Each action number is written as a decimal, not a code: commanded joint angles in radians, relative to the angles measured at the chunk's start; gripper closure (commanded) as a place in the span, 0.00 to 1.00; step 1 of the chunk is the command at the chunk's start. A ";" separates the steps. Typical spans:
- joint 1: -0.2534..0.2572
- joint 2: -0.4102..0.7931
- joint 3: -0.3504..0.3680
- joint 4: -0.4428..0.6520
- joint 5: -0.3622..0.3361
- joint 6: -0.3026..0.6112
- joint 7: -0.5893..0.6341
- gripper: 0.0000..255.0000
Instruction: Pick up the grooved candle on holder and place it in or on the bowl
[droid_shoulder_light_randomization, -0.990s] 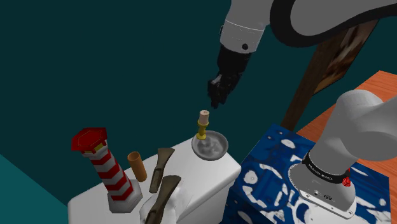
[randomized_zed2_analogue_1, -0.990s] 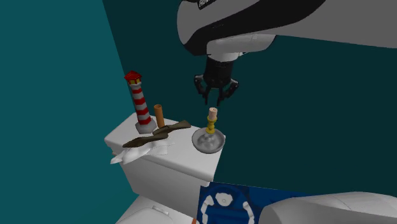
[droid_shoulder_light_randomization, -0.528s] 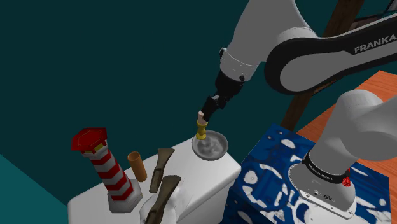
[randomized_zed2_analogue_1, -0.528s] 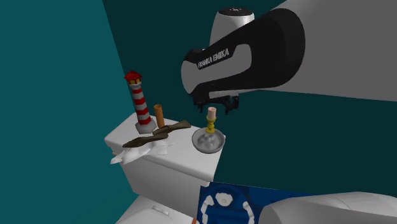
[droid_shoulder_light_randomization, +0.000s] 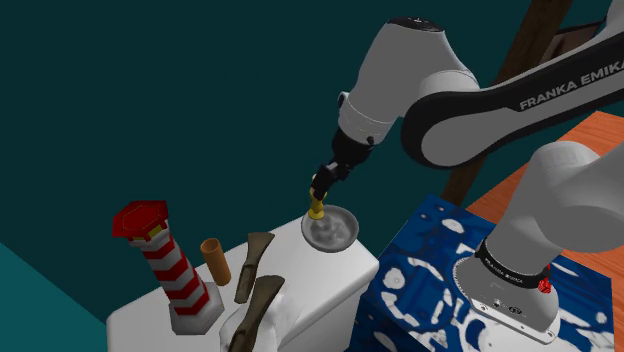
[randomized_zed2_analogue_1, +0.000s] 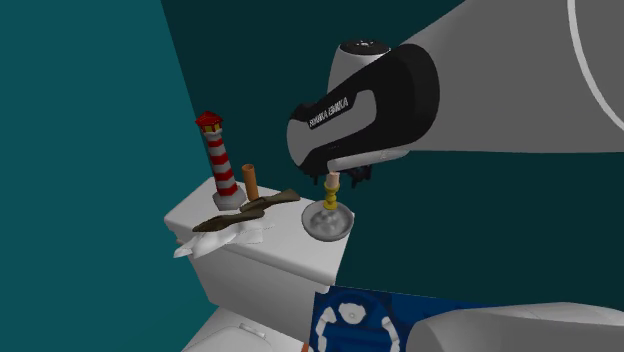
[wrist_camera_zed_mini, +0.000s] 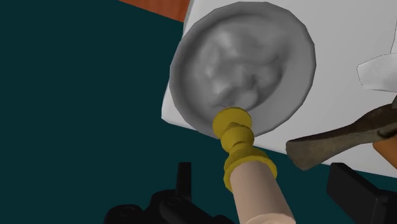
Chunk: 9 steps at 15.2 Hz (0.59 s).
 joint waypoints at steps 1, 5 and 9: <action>-0.001 0.003 0.001 -0.001 0.000 0.005 0.000 0.00; -0.001 0.003 0.001 -0.001 0.000 0.005 0.000 0.00; -0.001 0.003 0.001 -0.001 0.000 0.005 0.000 1.00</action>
